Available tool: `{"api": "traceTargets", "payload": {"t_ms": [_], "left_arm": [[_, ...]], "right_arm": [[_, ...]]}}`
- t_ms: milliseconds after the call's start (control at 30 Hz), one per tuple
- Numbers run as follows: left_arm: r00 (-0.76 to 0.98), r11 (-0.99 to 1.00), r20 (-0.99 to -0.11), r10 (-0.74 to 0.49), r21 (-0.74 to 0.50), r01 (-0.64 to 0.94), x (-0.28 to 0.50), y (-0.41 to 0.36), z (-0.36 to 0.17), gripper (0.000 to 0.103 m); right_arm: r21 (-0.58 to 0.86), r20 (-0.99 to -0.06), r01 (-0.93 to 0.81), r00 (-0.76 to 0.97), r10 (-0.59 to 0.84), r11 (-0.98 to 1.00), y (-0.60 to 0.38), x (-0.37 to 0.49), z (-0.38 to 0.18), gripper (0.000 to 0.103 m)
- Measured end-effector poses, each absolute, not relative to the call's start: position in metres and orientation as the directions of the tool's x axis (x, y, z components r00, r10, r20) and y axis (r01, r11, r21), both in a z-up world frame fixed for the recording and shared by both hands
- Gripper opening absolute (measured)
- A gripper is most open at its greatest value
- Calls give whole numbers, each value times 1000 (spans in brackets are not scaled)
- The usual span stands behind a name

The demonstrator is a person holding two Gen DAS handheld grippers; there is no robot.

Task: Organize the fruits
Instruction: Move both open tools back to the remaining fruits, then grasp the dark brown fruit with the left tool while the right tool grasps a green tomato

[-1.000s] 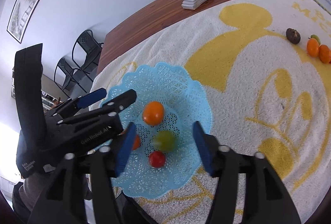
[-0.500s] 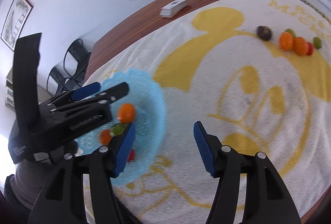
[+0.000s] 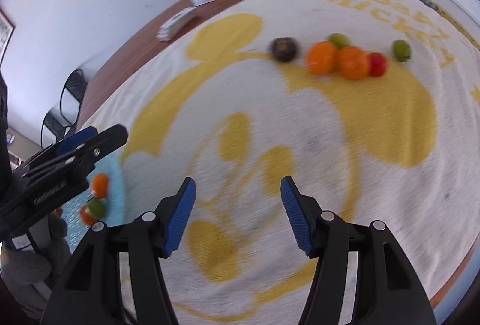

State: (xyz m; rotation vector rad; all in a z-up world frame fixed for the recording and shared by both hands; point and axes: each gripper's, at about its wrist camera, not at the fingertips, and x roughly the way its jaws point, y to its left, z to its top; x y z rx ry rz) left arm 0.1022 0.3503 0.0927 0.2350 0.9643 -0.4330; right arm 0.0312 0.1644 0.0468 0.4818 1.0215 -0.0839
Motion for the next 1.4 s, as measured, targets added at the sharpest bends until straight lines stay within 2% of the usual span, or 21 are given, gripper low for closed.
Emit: {"api": "traceTargets", "payload": {"t_ms": [400,567,767,933,1100,1167,1400], "left_arm": [[415,807,-867,-277,25,590,117,200,61,74],[384,784,-884,-266,33,620,125,159,47,74],[358,807,-893,-273,-10,590,147,149,43,72],[329,808,-893,-306,-60,586,169,151,44,58],[323,821,-894,-310,-80,566,189,154,45,53],[315,822,-898,-306,-83,564,194,154,42,47],[276,809,-900,-338,-128,574,200,156,39,46]], "right_arm": [[323,-859,466,509,49,824,12,35,13,59],[328,-851,470,523,41,819,-23,42,12,59],[331,-842,466,539,33,821,-45,51,16,59],[325,-838,465,546,22,824,-56,66,18,59],[322,-836,464,549,18,825,-64,79,18,59],[323,-835,462,549,19,826,-65,83,19,59],[319,-840,453,542,27,832,-64,93,14,59]]}}
